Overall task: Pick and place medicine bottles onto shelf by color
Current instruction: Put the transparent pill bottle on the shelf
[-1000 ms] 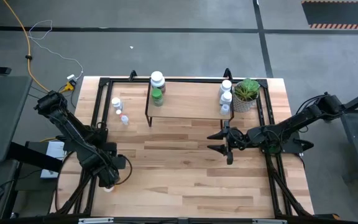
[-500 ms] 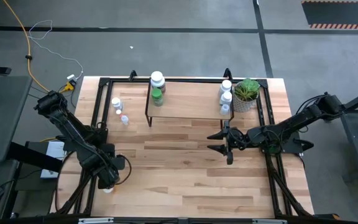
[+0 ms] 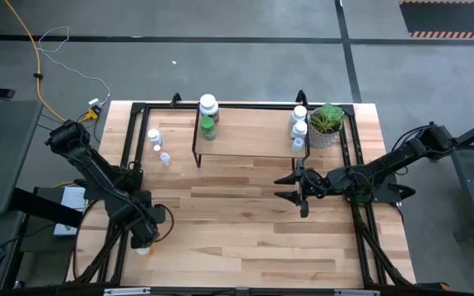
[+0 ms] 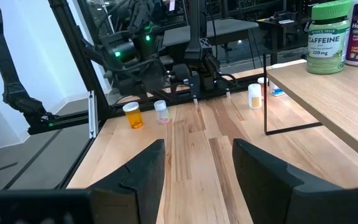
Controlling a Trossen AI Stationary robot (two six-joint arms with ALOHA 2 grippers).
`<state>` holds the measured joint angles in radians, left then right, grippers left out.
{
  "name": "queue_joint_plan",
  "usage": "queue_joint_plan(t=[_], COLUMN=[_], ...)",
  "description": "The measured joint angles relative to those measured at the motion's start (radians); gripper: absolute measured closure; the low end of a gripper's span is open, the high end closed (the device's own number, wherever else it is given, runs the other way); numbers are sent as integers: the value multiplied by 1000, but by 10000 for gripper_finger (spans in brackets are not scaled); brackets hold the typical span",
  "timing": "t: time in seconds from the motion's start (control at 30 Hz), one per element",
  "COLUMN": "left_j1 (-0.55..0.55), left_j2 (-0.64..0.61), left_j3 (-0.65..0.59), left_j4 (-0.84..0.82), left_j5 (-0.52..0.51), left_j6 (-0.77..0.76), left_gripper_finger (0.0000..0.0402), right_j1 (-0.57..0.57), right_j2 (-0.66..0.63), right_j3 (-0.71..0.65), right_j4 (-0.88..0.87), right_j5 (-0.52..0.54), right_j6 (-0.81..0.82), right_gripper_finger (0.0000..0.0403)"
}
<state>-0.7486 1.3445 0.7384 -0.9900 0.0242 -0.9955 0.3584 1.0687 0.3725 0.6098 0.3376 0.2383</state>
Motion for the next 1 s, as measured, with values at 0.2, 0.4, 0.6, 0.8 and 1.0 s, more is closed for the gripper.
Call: queue_joint_plan(t=[0.2,0.4,0.6,0.8,1.0], left_j1=[0,0,0,0,0], left_j2=[0,0,0,0,0], left_j3=[-19,-19,-19,-19,-19], left_j4=[14,71,72,71,71], left_j5=[-38,-63,-54,-51,-27], left_j6=[1,3,3,3,3], left_gripper_finger=[92,92,116,172,239], right_j1=[0,0,0,0,0], right_j2=[0,0,0,0,0], right_j3=[0,0,0,0,0], right_j4=[0,0,0,0,0], right_j5=[0,0,0,0,0], right_j6=[0,0,0,0,0], right_gripper_finger=[224,224,224,224,224])
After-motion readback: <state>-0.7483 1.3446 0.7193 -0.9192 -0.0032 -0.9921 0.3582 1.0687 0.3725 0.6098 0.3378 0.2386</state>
